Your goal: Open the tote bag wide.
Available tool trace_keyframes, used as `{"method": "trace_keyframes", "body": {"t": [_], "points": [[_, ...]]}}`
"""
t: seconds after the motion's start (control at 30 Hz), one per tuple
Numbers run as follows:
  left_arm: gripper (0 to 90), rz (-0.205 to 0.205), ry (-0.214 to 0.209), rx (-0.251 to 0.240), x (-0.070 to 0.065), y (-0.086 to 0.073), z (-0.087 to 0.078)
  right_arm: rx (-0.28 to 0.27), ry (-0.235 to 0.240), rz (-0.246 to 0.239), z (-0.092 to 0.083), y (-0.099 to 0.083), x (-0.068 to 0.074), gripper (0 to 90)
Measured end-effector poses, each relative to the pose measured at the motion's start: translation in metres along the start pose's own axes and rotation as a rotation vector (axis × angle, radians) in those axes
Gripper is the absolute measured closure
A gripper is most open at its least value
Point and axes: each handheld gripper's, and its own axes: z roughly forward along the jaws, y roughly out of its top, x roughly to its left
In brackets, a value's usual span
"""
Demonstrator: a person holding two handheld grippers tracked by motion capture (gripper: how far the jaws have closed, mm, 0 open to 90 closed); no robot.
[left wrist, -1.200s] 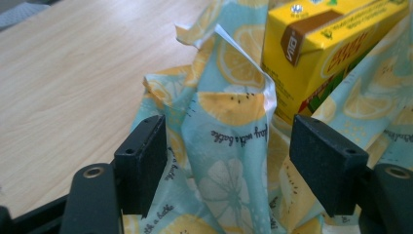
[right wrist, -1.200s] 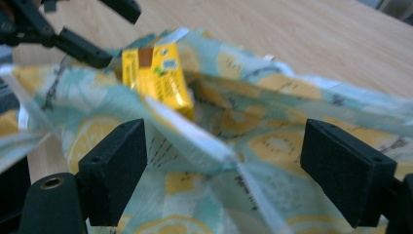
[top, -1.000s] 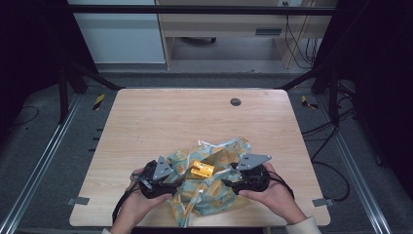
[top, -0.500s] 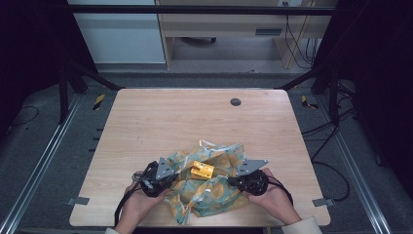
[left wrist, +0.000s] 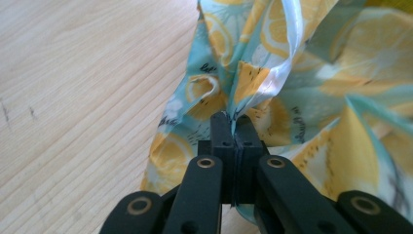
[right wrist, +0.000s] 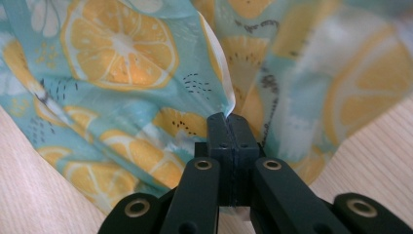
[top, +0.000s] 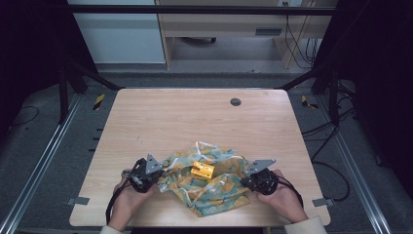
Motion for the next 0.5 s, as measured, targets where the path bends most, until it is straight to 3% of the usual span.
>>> {"method": "trace_keyframes", "body": {"t": [0.17,0.5], "points": [[90.0,-0.002,-0.013,0.023,0.0005,-0.0017,0.0027,0.028,-0.010,0.021,-0.0014,-0.0060,-0.0039,90.0],[90.0,-0.006,-0.033,0.034,-0.0023,-0.0033,0.0060,0.035,-0.042,0.028,0.0003,-0.0083,-0.0104,90.0]]}}
